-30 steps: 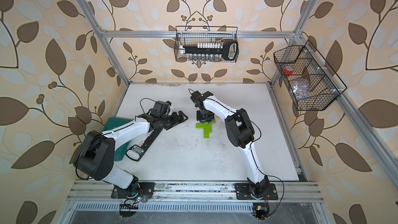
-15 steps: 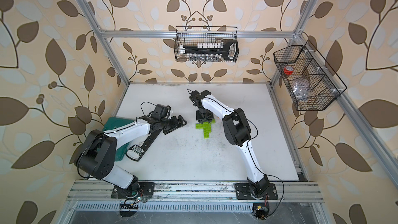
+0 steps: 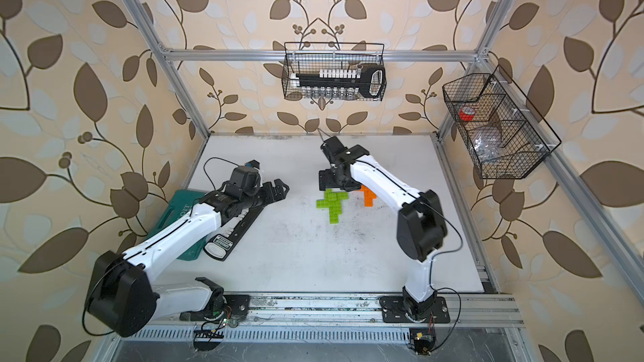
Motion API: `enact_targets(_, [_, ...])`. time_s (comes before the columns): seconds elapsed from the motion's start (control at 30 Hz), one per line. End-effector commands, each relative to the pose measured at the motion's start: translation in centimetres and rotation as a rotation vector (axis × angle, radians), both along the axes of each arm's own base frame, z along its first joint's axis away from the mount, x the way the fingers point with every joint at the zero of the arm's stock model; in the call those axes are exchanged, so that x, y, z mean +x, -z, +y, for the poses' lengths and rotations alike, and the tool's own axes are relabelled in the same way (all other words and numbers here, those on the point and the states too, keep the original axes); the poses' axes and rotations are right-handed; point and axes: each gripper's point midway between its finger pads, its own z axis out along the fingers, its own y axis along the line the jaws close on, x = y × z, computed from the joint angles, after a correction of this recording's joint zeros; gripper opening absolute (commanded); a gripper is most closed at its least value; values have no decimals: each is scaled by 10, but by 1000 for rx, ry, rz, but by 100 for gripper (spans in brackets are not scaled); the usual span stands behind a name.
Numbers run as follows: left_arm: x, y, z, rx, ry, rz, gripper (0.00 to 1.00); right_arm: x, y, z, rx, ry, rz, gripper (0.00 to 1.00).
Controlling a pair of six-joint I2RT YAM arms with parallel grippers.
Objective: Assemble a small pinwheel with lego
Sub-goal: Place the lego brick at the center of the board, then reset both arms
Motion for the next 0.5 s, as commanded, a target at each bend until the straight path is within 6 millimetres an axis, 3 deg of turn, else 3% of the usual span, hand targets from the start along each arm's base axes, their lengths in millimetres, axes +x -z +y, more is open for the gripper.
enact_targets(0.0, [14,-38,45,196,-131,-218,99,27,-40,-35,116,62,-254,98])
enact_targets(0.07, [25,-47,57,269,-161,-287,99,28,-41,-66,124,92,-333,98])
enact_targets(0.17, [39,-41,72,370,-187,-314,99,24,-35,-101,73,141,-410,98])
enact_targets(0.47, [45,20,142,520,-276,-240,99,18,5,-195,-222,264,-518,98])
